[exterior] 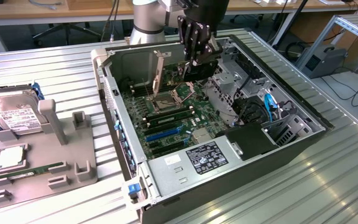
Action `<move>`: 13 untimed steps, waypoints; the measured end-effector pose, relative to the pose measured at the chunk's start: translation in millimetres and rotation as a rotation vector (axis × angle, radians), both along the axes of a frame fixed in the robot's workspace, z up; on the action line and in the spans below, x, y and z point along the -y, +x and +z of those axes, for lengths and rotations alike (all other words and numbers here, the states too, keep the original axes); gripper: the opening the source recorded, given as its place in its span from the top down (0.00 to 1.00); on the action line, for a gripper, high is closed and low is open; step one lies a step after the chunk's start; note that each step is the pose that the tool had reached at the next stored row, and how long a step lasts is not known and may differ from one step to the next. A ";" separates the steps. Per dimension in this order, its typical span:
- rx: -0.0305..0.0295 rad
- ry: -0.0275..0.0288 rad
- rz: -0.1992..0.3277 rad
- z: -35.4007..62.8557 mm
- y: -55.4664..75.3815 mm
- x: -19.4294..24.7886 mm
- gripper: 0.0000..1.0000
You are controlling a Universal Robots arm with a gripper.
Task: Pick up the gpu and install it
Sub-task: 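Insert the gpu into the slot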
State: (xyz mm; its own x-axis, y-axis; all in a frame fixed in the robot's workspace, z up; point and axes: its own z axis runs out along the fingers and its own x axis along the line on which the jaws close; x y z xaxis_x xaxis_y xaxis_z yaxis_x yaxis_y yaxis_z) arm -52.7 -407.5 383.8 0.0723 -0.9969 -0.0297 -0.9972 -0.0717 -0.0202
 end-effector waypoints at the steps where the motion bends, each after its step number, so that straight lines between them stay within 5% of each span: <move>1: 0.0000 0.0000 0.004 0.0 0.0 0.0 0.73; 13: 0.0000 0.0001 0.053 -0.2 0.0 0.0 0.73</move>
